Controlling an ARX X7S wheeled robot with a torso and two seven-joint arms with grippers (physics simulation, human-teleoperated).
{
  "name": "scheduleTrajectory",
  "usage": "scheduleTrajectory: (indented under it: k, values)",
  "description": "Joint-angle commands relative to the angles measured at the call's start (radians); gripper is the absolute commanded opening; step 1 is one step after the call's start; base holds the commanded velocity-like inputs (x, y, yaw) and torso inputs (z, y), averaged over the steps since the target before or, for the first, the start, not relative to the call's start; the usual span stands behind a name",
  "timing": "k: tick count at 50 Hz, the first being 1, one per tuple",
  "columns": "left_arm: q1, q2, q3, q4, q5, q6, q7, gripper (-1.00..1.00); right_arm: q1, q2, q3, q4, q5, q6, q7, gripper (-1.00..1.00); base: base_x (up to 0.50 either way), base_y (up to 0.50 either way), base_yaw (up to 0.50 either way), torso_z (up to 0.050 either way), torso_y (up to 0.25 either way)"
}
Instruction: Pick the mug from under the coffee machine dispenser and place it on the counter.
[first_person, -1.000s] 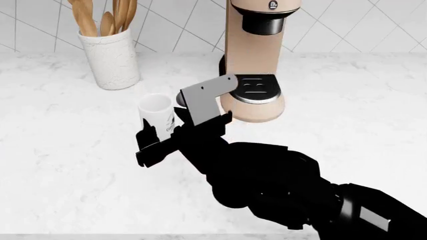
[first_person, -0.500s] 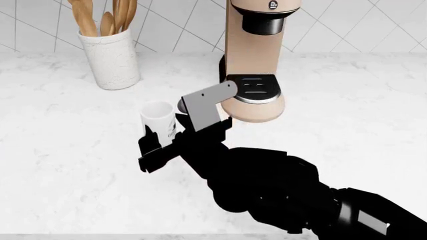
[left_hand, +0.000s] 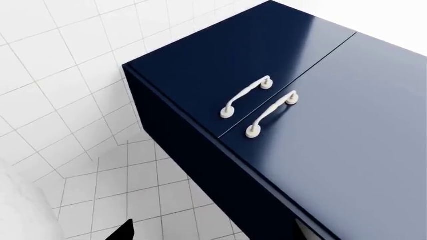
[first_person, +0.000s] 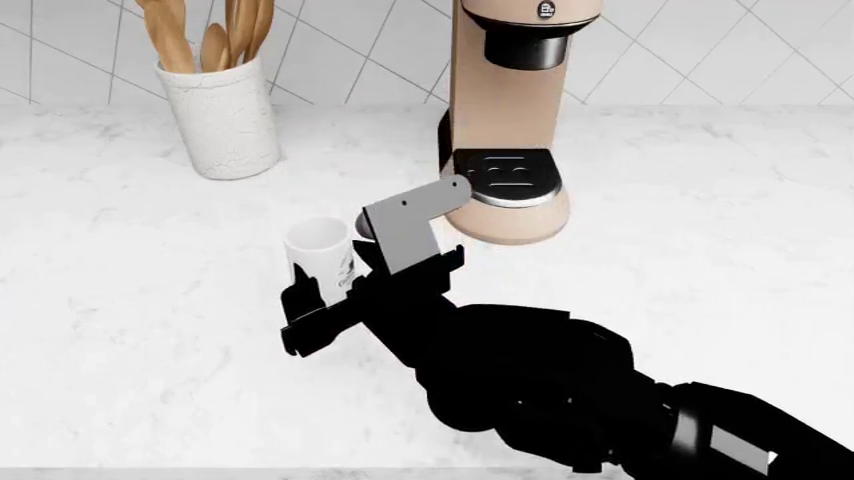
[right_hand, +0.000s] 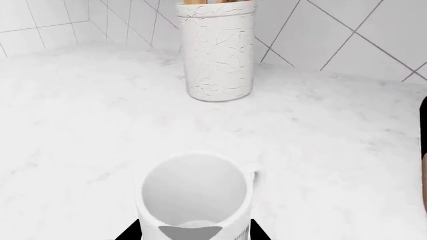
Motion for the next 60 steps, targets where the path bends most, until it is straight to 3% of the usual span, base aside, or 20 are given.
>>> scheduleTrajectory:
  k: [1,3,4,41,60]
  values:
    - [0.000,0.000,0.000,-0.002,-0.002,0.001,0.003,1.00,-0.002,-0.001,0.000,0.007,-0.020,0.009,-0.012,-1.00,0.00,0.00,0.00,0.000,0.000]
    - [0.000,0.000,-0.001,-0.002,-0.002,0.002,0.003,1.00,-0.001,-0.001,0.000,0.002,-0.018,0.011,-0.011,-1.00,0.00,0.00,0.00,0.000,0.000]
    - [0.001,0.000,-0.001,-0.002,-0.003,0.001,0.003,1.00,-0.001,-0.001,-0.001,0.002,-0.019,0.012,-0.011,1.00,0.00,0.00,0.00,0.000,0.000]
    - [0.003,0.005,-0.006,-0.001,-0.006,0.000,0.004,1.00,-0.028,0.058,0.004,-0.081,0.006,0.020,0.036,1.00,0.00,0.00,0.00,0.000,0.000]
    - [-0.005,0.002,-0.005,0.000,-0.002,-0.009,-0.002,1.00,-0.050,0.129,0.034,-0.228,0.042,0.005,0.086,1.00,0.00,0.00,0.00,0.000,0.000]
